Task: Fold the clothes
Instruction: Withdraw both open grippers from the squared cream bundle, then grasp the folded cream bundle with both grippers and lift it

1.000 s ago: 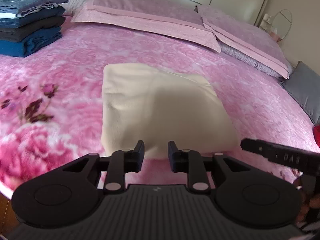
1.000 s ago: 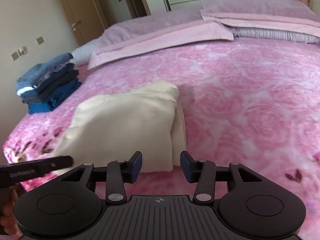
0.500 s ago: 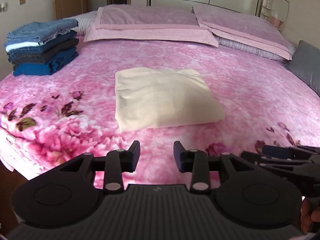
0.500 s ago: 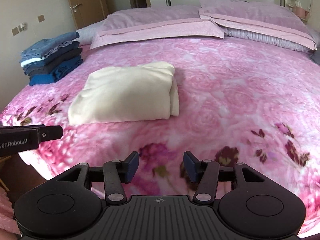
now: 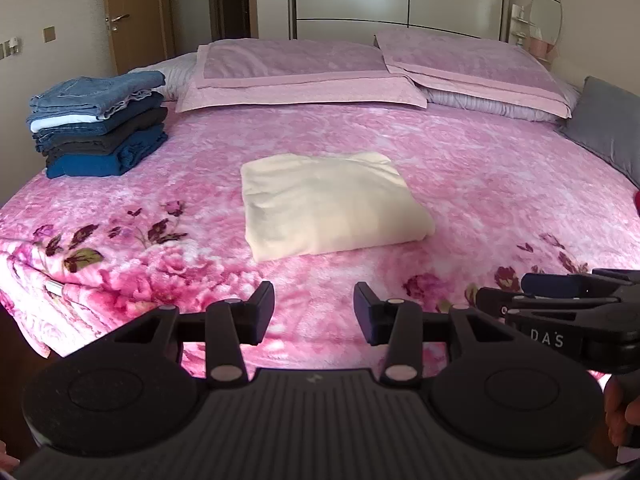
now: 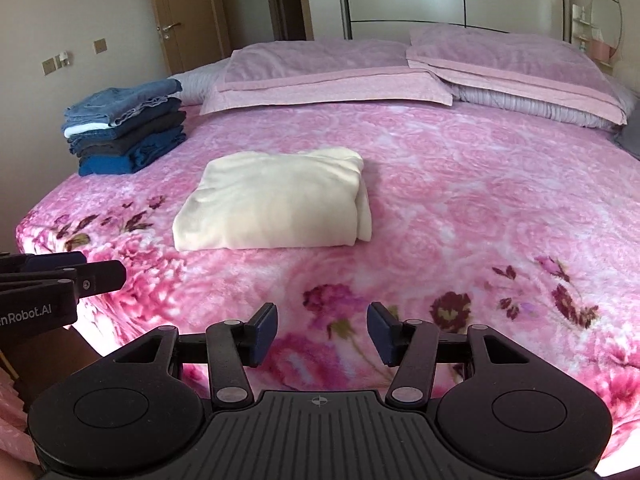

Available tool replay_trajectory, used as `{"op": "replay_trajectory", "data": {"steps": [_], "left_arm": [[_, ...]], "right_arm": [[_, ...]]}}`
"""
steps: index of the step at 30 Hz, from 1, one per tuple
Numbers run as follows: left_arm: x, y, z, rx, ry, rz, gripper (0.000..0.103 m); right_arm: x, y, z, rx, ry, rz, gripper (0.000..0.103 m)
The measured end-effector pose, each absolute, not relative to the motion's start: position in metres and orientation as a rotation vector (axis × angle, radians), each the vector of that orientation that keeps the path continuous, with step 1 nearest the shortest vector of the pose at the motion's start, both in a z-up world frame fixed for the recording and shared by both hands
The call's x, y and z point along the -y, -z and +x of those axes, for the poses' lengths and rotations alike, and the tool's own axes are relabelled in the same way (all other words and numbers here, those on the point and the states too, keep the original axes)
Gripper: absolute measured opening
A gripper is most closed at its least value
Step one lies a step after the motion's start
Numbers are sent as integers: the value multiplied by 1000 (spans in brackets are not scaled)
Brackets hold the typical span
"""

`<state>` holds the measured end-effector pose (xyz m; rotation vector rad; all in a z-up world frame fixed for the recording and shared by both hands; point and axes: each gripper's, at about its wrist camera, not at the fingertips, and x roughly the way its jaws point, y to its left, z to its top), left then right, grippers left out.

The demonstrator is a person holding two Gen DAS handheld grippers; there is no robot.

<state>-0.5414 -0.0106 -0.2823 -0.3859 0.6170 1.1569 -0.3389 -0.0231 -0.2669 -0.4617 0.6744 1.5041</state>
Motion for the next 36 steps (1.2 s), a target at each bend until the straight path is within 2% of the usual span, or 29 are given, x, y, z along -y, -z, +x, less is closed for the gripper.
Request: {"op": "replay_trajectory", "data": {"steps": [19, 24, 29, 30, 31, 32, 36], "left_arm": [[-40, 329, -544, -693, -1127, -523, 42], [-80, 338, -594, -533, -1117, -719, 42], [-136, 347, -646, -266, -1040, -1001, 59], [-149, 349, -652, -219, -1021, -1053, 61], [-160, 352, -654, -195, -1008, -1088, 62], [-171, 357, -654, -183, -995, -1115, 62], [-212, 380, -648, -164, -946, -1216, 62]], "right_arm": [[-12, 305, -331, -773, -1463, -556, 53], [-27, 328, -298, -906, -1418, -471, 53], [-47, 341, -236, -1149, -1450, -162, 54], [-54, 342, -225, -1189, -1463, -103, 63], [-63, 343, -217, -1213, -1476, -62, 85], [-73, 344, -209, -1238, -1488, -21, 90], [-114, 343, -193, -1252, -1529, 22, 90]]}}
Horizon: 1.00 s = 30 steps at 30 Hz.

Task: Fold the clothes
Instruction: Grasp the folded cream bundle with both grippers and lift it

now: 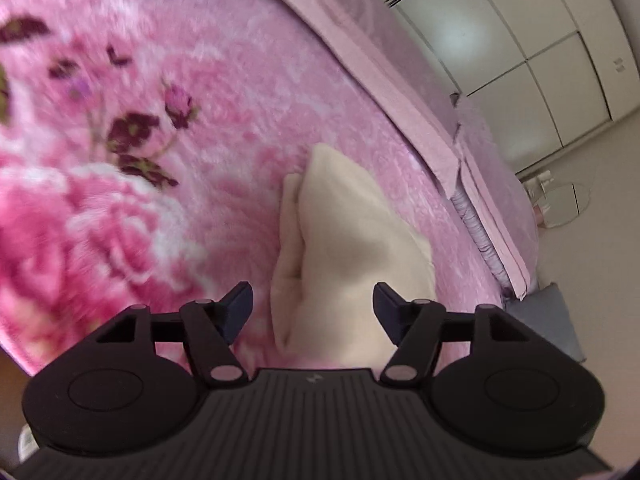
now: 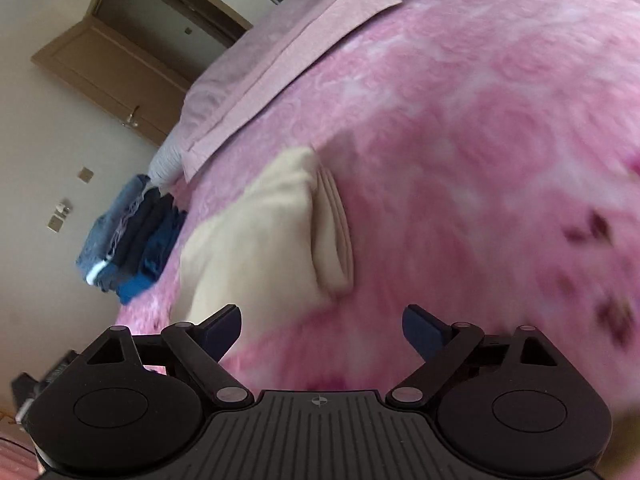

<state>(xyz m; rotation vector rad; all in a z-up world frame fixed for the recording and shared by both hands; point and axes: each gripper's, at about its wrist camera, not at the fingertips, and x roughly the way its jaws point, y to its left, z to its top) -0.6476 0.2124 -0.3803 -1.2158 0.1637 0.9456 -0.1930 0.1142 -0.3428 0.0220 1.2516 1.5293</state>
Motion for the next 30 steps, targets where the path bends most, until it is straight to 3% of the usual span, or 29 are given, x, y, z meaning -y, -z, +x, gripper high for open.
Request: {"op": "replay_trajectory", "data": {"steps": [7, 18, 20, 21, 24, 25, 27, 30], "left_arm": [[-262, 410, -636, -138, -878, -1312, 61], [-296, 432, -608, -158, -740, -1327, 43], [-303, 435, -604, -162, -710, -1334, 38], [-306, 437, -602, -162, -695, -1340, 37], [-315, 444, -600, -153, -647, -1383, 30], [-316, 445, -599, -153, -638, -1396, 26], [-318, 444, -598, -162, -642, -1416, 21], [-319, 438, -594, -186, -671, -1436, 16]], "right_arm": [[-184, 371, -179, -1385, -1529, 46, 90], [-242, 390, -184, -1447, -1677, -29, 90], [-252, 394, -188, -1465, -1710, -41, 83], [-257, 396, -190, -1473, -1726, -47, 74], [-264, 404, -191, -1493, -1783, -33, 69], [-264, 406, -191, -1499, -1793, -30, 56], [-263, 413, -190, -1535, -1789, 6, 42], [-260, 413, -189, -1583, -1718, 48, 36]]}}
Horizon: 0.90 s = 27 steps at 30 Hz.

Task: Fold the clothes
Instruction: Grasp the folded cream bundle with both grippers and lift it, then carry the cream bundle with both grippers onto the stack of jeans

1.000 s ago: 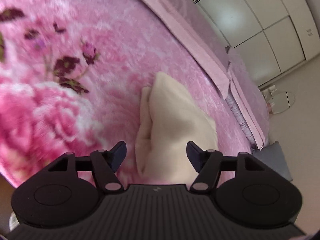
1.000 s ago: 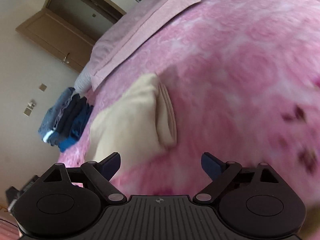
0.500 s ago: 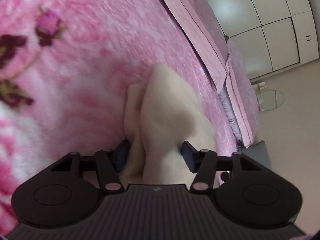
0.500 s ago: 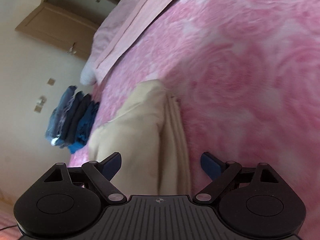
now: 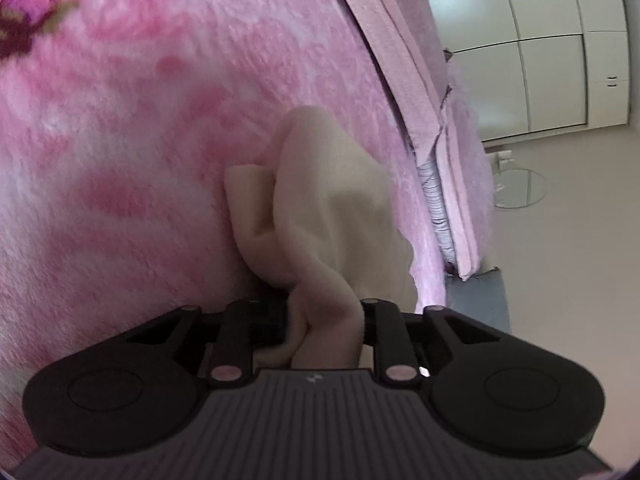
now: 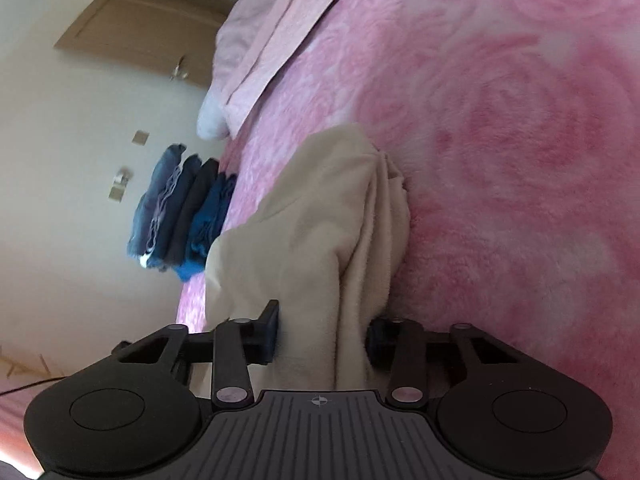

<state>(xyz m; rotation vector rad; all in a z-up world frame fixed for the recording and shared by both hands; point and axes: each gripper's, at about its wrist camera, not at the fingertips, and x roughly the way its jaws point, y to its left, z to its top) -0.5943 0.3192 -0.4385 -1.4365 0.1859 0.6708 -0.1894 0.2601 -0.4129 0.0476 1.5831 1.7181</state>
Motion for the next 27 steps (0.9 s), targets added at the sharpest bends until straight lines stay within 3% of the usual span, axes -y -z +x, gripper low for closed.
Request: {"op": "replay_trajectory", "data": {"steps": [6, 16, 21, 27], "left_arm": [[-323, 381, -597, -231, -737, -1481, 12], [-331, 209, -623, -181, -809, -1391, 13], [-348, 173, -662, -126, -839, -1359, 13], [-391, 152, -752, -153, -815, -1306, 13]], "right_arm": [[-259, 375, -194, -1664, -1590, 79, 31], [-286, 225, -217, -1708, -1642, 135, 31], [-316, 179, -262, -1666, -1714, 122, 31], [-338, 166, -351, -1640, -1721, 161, 31]]}}
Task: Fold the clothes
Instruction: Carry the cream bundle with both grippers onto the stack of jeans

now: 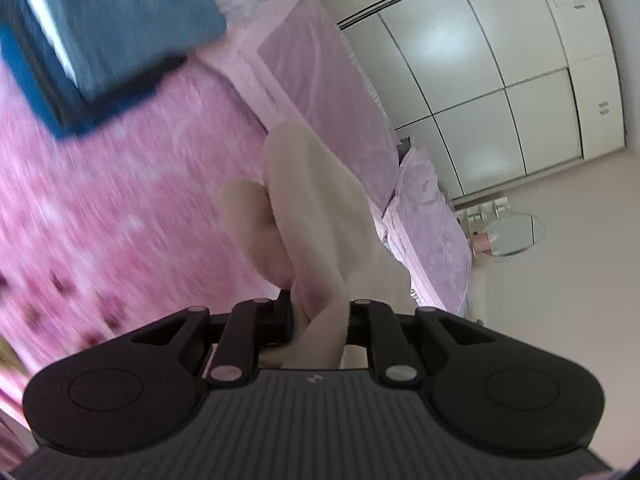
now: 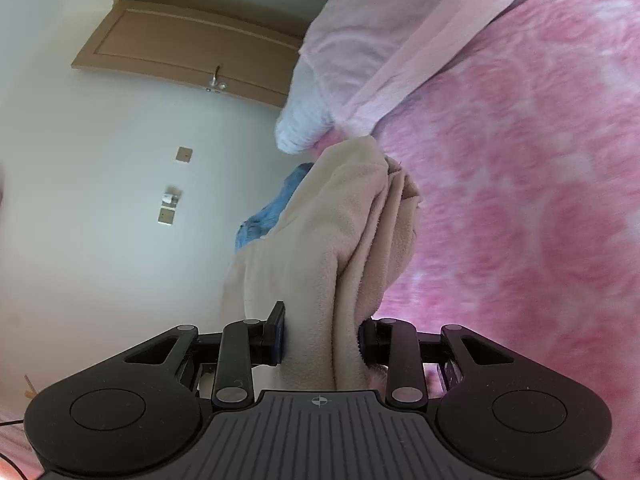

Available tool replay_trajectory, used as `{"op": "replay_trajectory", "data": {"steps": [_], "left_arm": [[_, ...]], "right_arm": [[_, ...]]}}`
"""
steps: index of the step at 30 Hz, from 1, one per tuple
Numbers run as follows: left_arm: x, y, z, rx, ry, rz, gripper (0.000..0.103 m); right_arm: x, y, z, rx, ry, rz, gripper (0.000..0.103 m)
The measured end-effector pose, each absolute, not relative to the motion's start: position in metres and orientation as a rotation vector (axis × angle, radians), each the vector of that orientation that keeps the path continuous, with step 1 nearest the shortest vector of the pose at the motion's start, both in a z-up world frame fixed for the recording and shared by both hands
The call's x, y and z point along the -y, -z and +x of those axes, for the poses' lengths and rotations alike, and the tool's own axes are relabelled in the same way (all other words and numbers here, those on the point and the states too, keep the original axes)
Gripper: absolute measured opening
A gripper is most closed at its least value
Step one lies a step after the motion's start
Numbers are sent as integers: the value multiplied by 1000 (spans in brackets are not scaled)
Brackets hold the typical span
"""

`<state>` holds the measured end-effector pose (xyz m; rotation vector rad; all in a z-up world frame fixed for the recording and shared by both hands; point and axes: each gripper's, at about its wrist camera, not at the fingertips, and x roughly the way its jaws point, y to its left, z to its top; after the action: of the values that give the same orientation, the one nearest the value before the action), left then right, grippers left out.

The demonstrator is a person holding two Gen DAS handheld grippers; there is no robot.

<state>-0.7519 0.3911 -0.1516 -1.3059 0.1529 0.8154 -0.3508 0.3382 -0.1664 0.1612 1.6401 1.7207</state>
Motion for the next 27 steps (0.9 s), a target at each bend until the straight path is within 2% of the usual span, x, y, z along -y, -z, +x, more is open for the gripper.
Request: {"op": "replay_trajectory", "data": {"steps": [8, 16, 20, 27], "left_arm": [[-499, 113, -900, -218, -746, -1237, 13], [-633, 68, -986, -217, -685, -1084, 13], [-683, 85, -1005, -213, -652, -1083, 13], [-724, 132, -1019, -244, -654, -1125, 13]], "right_arm": [[-385, 161, -517, -1649, -1593, 337, 31], [-486, 133, -640, -1491, -1627, 464, 31], [-524, 138, -669, -1446, -1619, 466, 32], [-562, 170, -691, -1445, -1557, 423, 32]]}}
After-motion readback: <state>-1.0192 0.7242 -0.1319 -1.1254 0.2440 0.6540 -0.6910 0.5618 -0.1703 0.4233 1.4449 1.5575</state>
